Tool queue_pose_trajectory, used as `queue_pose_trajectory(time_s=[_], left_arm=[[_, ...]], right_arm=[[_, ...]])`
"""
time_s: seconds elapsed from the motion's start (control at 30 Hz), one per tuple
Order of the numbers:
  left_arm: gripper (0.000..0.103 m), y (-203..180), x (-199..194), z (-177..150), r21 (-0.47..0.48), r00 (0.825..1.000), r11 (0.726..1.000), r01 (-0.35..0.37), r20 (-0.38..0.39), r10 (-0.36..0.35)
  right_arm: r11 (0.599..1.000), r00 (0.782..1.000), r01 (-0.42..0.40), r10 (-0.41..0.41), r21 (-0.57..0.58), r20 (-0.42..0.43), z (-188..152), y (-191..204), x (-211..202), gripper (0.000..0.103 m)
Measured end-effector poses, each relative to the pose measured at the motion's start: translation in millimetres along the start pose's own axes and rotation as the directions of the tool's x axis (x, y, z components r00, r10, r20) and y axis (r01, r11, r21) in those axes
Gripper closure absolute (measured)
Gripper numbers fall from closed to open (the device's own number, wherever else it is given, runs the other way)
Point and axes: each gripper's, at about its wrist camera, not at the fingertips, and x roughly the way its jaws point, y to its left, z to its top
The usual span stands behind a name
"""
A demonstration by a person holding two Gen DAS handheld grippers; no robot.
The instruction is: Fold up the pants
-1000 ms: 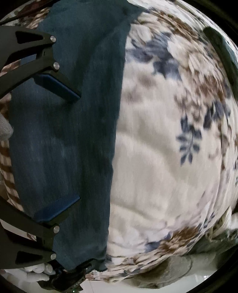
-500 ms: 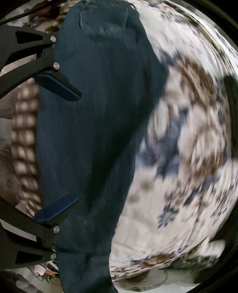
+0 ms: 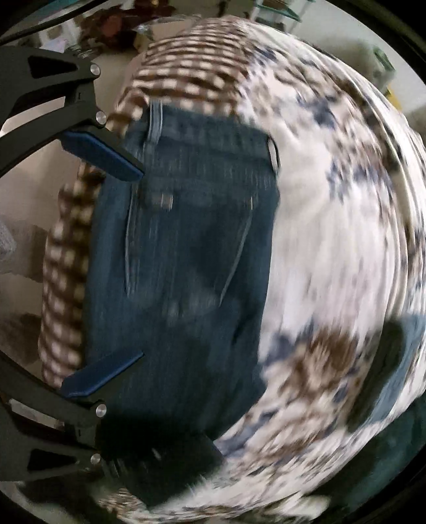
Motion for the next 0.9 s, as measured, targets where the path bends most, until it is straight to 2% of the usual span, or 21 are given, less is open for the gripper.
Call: queue_pose_trajectory(time_s=[0.07, 0.13, 0.17, 0.2, 0.23, 0.27, 0.3, 0.37, 0.43, 0.5, 0.6, 0.67, 0.73, 0.8, 0.9], left_arm=[[0.0, 18, 6, 2, -0.039, 1.0, 0.999, -0.003, 0.003, 0.004], [0.0, 27, 10, 4, -0.065, 1.0, 0.998, -0.002, 0.003, 0.002], [0.0, 30, 11, 5, -0.076, 1.0, 0.997, 0.002, 0.001, -0.002], [0.0, 30, 13, 6, -0.091, 1.0, 0.996, 0.015, -0.001, -0.015], [0.0, 28, 13, 7, -0.102, 0.999, 0.994, 0.035, -0.001, -0.035], [0.0, 27, 12, 9, -0.104, 0.999, 0.993, 0.05, -0.002, -0.051], [0.0, 19, 11, 10, -0.108, 0.997, 0.991, 0.079, 0.002, -0.08], [0.0, 5, 11, 12, -0.104, 0.992, 0.986, 0.128, 0.0, -0.129], [0.0, -17, 18, 14, -0.094, 0.98, 0.977, 0.193, -0.031, -0.196], [0.0, -46, 34, 15, -0.063, 0.964, 0.968, 0.244, -0.098, -0.249], [0.002, -86, 61, 15, 0.035, 0.959, 0.97, 0.239, -0.163, -0.23], [0.01, -109, 77, 13, 0.114, 0.963, 0.971, 0.209, -0.194, -0.185], [0.06, -126, 91, 9, 0.208, 0.976, 0.968, 0.138, -0.195, -0.098], [0.066, -134, 94, 3, 0.279, 0.986, 0.956, 0.086, -0.16, -0.042], [0.063, -127, 97, -2, 0.307, 0.993, 0.951, 0.038, -0.116, -0.002]], right_arm=[[0.997, 0.993, 0.041, -0.048, -0.062, -0.111, -18, 18, 34, 0.09], [0.989, 0.986, 0.064, -0.084, -0.137, -0.142, -26, 30, 40, 0.076], [0.987, 0.985, 0.032, -0.058, -0.159, -0.165, -26, 33, 38, 0.068], [0.989, 0.98, -0.037, 0.008, -0.144, -0.199, -25, 31, 33, 0.048], [0.988, 0.971, -0.111, 0.086, -0.103, -0.221, -23, 27, 26, 0.033], [0.981, 0.96, -0.188, 0.176, -0.037, -0.22, -21, 19, 13, 0.03], [0.973, 0.952, -0.229, 0.227, 0.013, -0.207, -19, 7, 0, 0.03], [0.965, 0.948, -0.248, 0.26, 0.088, -0.183, -16, -18, -23, 0.03], [0.972, 0.962, -0.19, 0.212, 0.138, -0.17, -10, -52, -38, 0.03], [0.974, 0.974, -0.125, 0.156, 0.189, -0.163, -11, -89, -48, 0.03], [0.97, 0.981, -0.027, 0.072, 0.24, -0.179, -7, -138, -48, 0.03], [0.961, 0.983, 0.018, 0.034, 0.277, -0.183, -5, -160, -46, 0.03], [0.946, 0.982, 0.051, 0.01, 0.32, -0.189, -5, -179, -43, 0.03], [0.94, 0.981, 0.071, -0.006, 0.334, -0.193, -5, -189, -38, 0.03], [0.946, 0.969, 0.147, -0.079, 0.288, -0.234, -1, -190, -32, 0.03]])
